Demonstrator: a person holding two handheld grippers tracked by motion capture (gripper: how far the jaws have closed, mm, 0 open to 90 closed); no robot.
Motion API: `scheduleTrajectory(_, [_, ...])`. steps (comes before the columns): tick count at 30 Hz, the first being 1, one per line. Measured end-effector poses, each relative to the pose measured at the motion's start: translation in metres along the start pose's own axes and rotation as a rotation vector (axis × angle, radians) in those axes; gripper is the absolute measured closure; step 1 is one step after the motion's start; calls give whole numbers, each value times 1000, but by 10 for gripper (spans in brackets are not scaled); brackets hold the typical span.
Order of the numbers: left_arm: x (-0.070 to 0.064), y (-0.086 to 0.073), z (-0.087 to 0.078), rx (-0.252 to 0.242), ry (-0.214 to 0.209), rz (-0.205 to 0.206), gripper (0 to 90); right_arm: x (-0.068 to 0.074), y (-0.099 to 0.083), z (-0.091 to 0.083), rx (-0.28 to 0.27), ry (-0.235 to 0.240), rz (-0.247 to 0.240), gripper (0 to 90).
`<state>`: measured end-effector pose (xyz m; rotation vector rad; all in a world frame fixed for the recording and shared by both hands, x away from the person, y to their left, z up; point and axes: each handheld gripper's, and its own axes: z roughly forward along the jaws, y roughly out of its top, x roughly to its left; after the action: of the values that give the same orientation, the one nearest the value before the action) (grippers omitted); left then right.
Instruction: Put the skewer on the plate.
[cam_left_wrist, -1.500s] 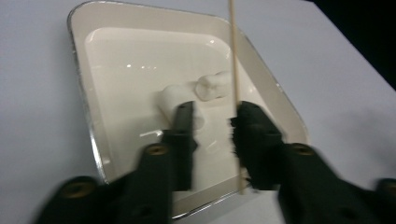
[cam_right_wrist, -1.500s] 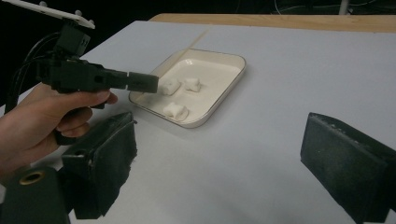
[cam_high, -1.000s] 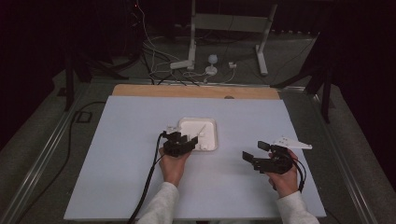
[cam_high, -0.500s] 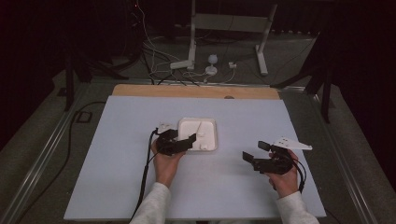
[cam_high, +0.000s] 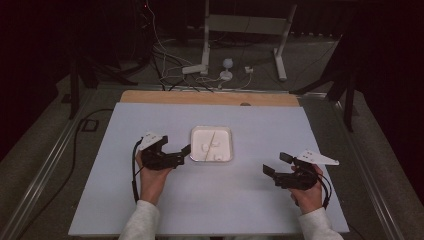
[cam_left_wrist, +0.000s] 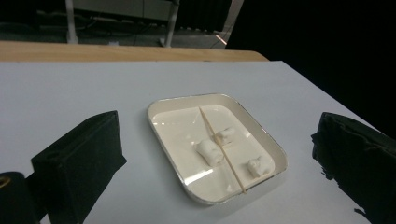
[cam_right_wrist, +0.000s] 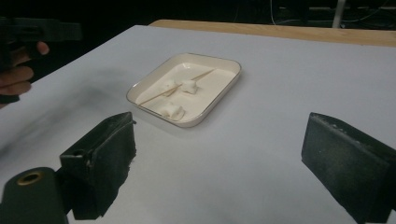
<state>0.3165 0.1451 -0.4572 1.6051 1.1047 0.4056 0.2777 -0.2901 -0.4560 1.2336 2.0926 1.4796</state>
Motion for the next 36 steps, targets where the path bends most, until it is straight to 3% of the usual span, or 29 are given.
scheduleTrajectory(7, [8,-3,-31,-51,-8,73,6,-3,-5,-6,-13,-9,-2,80])
scheduleTrajectory(20, [27,-17,-70,-79,49,134,6,-3,-14,-10,-20,-25,-32,30])
scheduleTrajectory(28, [35,-23,-81,-74,78,140,7,-1,-18,-10,-48,-19,-53,23])
scheduleTrajectory(36, [39,-29,-86,-91,89,150,7,-3,-22,-11,-54,-41,-71,23])
